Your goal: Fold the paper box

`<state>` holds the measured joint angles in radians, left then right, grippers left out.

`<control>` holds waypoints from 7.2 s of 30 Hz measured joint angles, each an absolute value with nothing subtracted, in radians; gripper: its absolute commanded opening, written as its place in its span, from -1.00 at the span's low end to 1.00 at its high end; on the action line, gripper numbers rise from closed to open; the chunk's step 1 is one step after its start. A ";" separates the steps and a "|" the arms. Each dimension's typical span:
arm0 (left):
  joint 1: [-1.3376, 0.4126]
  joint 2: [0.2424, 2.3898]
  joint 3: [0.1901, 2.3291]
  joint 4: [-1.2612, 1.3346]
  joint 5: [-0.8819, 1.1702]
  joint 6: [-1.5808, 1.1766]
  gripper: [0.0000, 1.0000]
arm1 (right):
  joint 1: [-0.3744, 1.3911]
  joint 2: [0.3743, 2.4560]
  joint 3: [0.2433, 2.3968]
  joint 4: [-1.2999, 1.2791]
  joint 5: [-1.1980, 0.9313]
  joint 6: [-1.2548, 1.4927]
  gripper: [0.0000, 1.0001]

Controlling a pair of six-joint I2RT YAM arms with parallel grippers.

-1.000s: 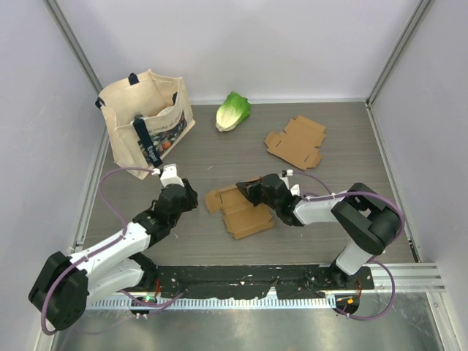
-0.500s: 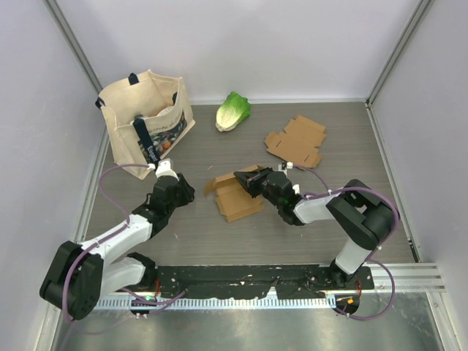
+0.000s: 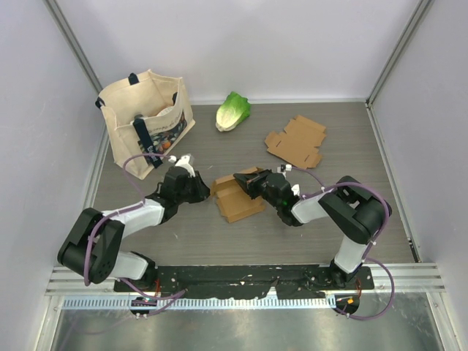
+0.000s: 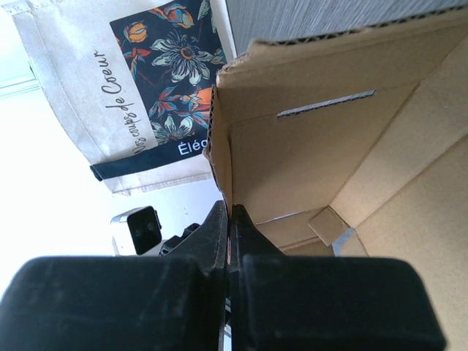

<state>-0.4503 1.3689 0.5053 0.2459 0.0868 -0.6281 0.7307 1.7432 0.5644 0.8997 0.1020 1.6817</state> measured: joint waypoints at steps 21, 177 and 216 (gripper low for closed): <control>-0.560 1.379 0.506 0.332 0.165 -0.587 -0.16 | 0.724 1.768 0.531 0.965 0.112 1.724 -0.99; -0.952 1.631 0.449 0.766 -0.801 -0.343 -1.00 | 0.601 1.435 0.712 0.166 -0.211 0.833 -0.46; -0.962 1.626 0.463 0.725 -0.815 -0.367 -1.00 | 0.751 1.567 0.675 0.080 0.299 0.630 -0.99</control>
<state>-0.9615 1.6257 0.4625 0.7246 -0.8154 -0.3672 0.7509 1.5669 0.6746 0.0799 0.2985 0.6304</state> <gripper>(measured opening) 0.054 0.020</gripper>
